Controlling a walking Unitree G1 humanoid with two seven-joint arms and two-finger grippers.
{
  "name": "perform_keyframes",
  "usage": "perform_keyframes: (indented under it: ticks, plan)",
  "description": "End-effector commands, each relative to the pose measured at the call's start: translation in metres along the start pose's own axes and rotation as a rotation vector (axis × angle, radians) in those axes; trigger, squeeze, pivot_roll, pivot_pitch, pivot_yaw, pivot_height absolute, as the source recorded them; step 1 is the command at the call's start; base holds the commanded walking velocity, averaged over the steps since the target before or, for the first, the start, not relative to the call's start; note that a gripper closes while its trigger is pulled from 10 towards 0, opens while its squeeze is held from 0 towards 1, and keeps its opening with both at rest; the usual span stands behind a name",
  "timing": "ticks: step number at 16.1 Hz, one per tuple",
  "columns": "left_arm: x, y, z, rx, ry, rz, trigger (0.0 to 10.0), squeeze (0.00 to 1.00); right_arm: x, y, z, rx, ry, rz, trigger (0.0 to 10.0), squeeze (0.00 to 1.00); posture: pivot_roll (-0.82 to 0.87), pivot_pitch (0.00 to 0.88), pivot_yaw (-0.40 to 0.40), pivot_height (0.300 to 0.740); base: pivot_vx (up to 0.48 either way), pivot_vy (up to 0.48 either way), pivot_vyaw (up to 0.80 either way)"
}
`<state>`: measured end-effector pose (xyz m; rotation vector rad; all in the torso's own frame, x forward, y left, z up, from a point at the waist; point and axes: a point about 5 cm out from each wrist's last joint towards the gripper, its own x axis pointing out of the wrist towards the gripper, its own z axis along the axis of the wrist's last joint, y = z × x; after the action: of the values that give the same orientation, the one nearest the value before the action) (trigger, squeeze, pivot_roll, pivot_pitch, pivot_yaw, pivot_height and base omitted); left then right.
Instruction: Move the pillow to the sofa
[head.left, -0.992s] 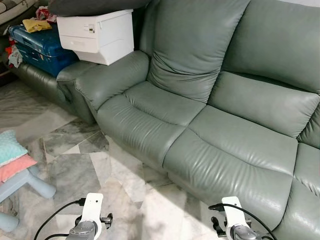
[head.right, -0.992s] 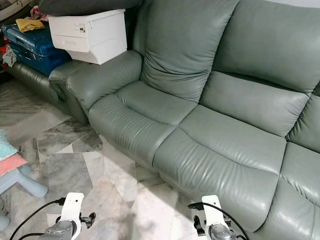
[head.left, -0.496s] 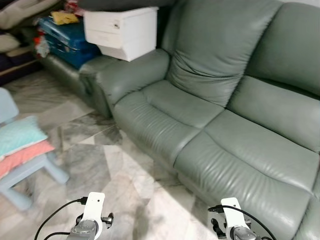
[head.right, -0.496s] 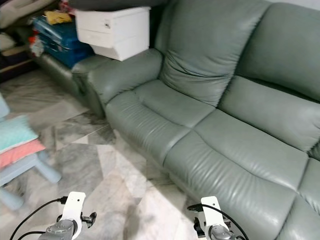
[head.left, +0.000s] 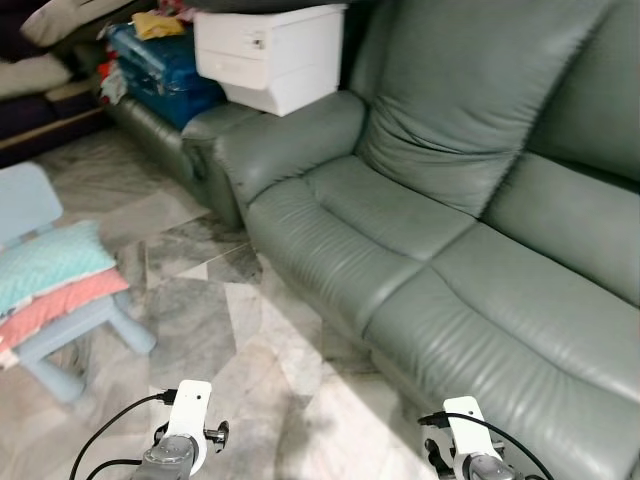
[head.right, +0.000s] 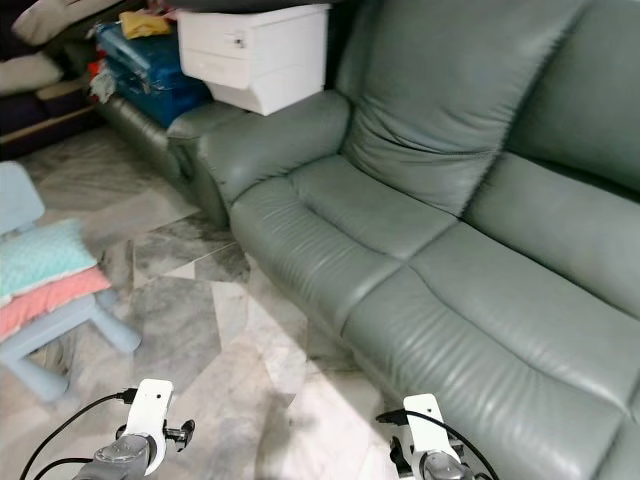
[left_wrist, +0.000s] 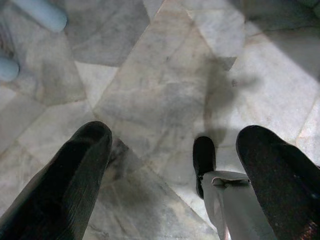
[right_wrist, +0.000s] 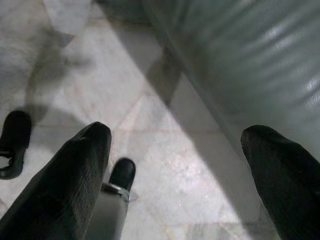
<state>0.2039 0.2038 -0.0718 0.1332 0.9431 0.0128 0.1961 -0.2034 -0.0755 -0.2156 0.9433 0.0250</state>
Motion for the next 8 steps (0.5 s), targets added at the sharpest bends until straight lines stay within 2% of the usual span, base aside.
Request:
perform_keyframes:
  ticks: [1,8]
  plan:
    - [0.0,0.0024,0.0021,0.021,-0.007,0.005,10.0,0.0,0.0,0.0016,-0.0003,-0.01,-0.001,0.007,10.0,0.0,-0.16,0.0,0.046,0.74,0.0,0.0,0.8]
    - [0.0,0.0017,0.0014,0.01,-0.005,0.004,10.0,0.0,0.0003,0.0041,0.0014,-0.007,-0.006,0.007,10.0,0.0,-0.16,0.0,0.049,0.74,0.0,0.0,0.8]
